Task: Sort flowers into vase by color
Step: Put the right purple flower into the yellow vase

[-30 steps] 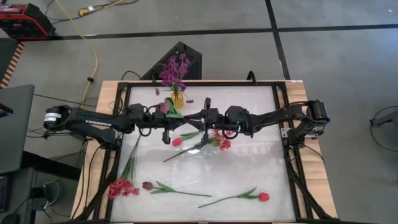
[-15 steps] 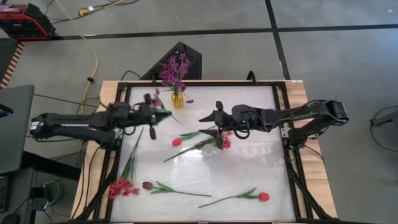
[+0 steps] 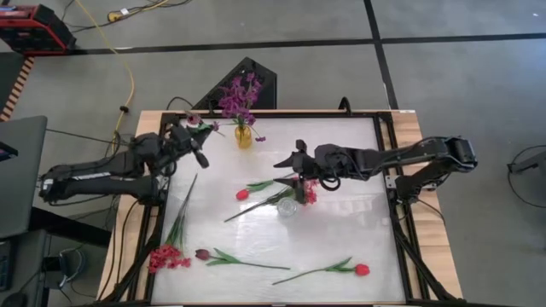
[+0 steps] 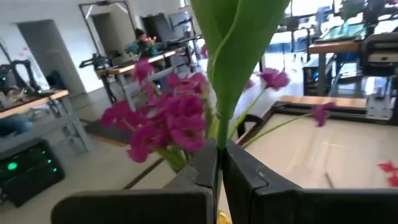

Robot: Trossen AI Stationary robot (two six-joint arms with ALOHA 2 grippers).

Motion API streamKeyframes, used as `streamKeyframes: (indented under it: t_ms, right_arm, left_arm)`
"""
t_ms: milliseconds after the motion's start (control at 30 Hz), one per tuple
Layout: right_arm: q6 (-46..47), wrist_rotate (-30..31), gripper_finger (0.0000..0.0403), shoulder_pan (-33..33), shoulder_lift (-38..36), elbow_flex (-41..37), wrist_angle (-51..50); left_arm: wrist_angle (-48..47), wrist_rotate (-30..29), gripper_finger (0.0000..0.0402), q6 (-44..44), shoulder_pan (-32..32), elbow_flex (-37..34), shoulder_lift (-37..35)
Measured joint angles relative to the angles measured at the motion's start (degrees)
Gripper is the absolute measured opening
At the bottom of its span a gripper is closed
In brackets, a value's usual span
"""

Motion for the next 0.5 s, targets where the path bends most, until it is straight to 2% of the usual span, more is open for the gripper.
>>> streamKeyframes:
  t_ms: [200,400,500]
  right_arm:
    - [0.42,0.24,0.0228,-1.69,0.02,0.0,-2.12]
    - [0.42,0.26,0.0228,-1.66,0.04,0.0,-3.42]
    - [0.44,0.25,0.0228,-1.65,0.04,0.0,-3.42]
  left_arm:
    - [1.95,16.64,0.0,-3.36,11.85,-0.07,0.49]
    - [3.48,26.72,0.0,-6.8,22.93,-0.07,3.85]
    - [6.19,32.62,0.0,-8.87,26.2,-0.07,7.38]
